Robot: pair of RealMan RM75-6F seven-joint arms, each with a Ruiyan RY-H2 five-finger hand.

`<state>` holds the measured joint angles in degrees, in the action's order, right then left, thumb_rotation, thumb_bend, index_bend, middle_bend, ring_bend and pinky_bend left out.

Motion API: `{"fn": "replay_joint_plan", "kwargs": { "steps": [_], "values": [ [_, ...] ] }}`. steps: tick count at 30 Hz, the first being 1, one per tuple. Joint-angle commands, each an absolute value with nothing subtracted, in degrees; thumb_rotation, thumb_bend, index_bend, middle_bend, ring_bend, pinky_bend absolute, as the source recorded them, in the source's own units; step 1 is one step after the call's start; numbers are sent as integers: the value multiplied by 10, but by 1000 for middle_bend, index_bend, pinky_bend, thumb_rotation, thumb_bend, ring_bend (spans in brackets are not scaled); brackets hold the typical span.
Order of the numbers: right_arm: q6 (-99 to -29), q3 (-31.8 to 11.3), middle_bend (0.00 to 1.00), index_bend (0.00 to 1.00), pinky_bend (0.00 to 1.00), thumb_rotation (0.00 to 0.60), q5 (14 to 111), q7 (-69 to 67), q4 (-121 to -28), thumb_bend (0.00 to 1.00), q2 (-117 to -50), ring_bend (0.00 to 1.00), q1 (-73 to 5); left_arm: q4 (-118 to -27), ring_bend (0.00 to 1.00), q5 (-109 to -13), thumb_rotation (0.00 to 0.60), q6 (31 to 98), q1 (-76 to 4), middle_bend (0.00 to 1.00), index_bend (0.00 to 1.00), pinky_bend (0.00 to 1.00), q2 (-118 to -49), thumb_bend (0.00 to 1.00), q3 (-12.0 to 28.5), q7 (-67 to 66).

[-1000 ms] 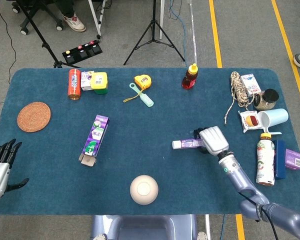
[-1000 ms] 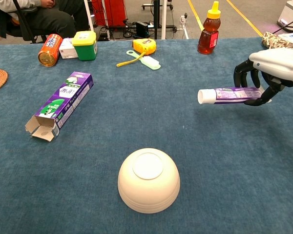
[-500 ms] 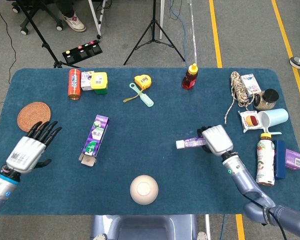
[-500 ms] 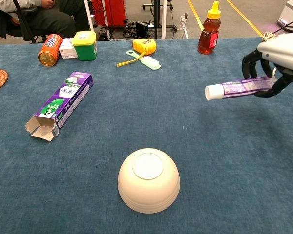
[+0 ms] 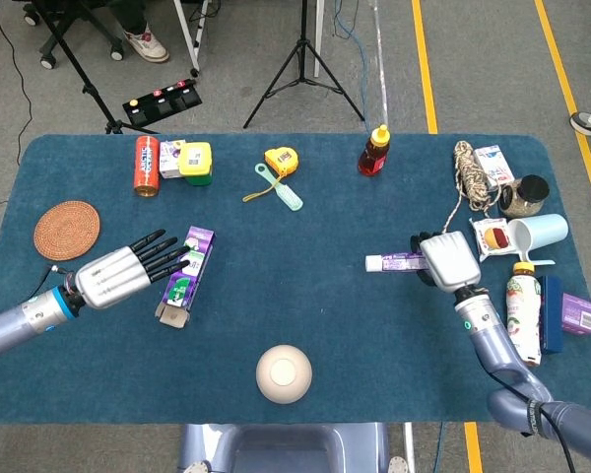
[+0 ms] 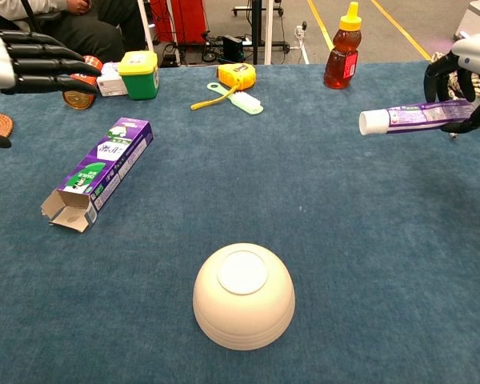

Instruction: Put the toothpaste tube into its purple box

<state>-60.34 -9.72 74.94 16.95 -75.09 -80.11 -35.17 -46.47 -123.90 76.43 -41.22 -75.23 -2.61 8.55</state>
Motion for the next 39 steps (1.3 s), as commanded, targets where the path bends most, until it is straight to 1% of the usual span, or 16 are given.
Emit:
{"fn": "replay_joint_plan", "kwargs": {
  "steps": [1,7,15,18,21,28,33,39],
  "values": [
    [-603,-97,616,606,646,600,748,166,-755,514,-798,587,-351,-377,0,-1286,600,794,-466,0,0,95,-798,9,-67,88],
    [-605,-95,617,606,646,600,750,158,-762,515,-791,587,-348,-313,0,-1278,600,806,-484,0,0,122,-827,14,-88,90],
    [-608,-93,617,606,647,600,752,153,-762,515,-792,588,-347,-245,0,-1259,600,790,-496,0,0,153,-882,24,-117,96],
    [-608,-93,617,607,647,600,751,151,-761,517,-791,588,-346,-225,0,-1257,600,790,-501,0,0,181,-899,28,-128,101],
    [-608,-93,617,607,647,600,750,148,-760,520,-789,588,-345,-211,0,-1254,600,786,-503,0,0,187,-912,28,-139,104],
    [-610,-93,618,608,649,600,750,134,-753,523,-784,589,-341,-191,0,-1248,600,779,-504,0,0,196,-934,28,-167,100],
    [-611,-92,619,610,650,600,753,125,-748,523,-783,590,-340,-189,0,-1235,600,774,-501,0,0,201,-943,28,-175,93],
    [-611,-91,623,612,652,600,755,117,-742,524,-783,591,-339,-207,0,-1211,600,763,-495,0,0,203,-960,29,-175,102]
  ]
}}
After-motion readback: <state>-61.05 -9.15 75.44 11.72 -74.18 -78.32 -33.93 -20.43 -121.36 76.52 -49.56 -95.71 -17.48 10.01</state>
